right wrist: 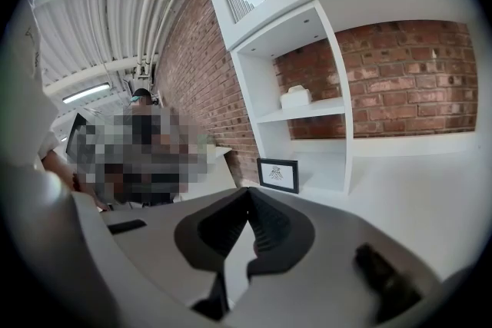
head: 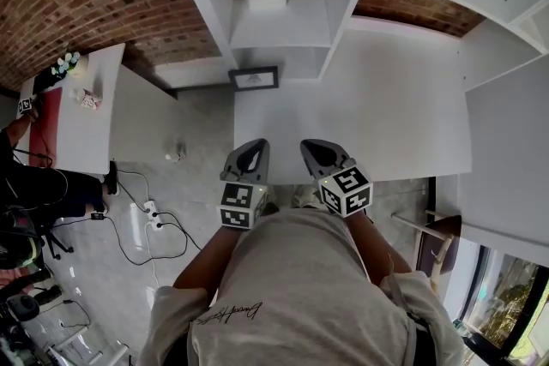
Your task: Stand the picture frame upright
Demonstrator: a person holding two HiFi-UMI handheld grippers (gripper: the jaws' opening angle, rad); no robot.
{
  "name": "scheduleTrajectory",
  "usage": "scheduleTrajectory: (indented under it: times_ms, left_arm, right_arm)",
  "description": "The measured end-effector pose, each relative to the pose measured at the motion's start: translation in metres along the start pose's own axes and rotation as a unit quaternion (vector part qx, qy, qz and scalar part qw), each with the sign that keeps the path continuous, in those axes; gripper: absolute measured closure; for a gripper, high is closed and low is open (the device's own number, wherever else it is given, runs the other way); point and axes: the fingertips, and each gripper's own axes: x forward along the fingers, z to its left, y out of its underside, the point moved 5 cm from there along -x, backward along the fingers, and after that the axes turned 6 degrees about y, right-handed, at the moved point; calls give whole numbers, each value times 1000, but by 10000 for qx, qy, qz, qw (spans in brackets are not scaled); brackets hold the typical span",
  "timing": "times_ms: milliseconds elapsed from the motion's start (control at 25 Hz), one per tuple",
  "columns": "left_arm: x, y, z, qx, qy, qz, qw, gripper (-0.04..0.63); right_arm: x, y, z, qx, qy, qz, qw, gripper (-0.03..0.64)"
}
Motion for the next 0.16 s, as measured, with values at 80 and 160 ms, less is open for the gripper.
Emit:
scheduleTrajectory:
  times_ms: [80,160]
  left_arm:
    - [0,1,2,0,-9,-18,10000,577]
    - [-1,1,4,-13,-24,-44,10000,577]
  right_arm:
    - [1,-1,2,-14,-14,-5,10000,589]
    - [2,-1,3,-16,-28,-12,10000,589]
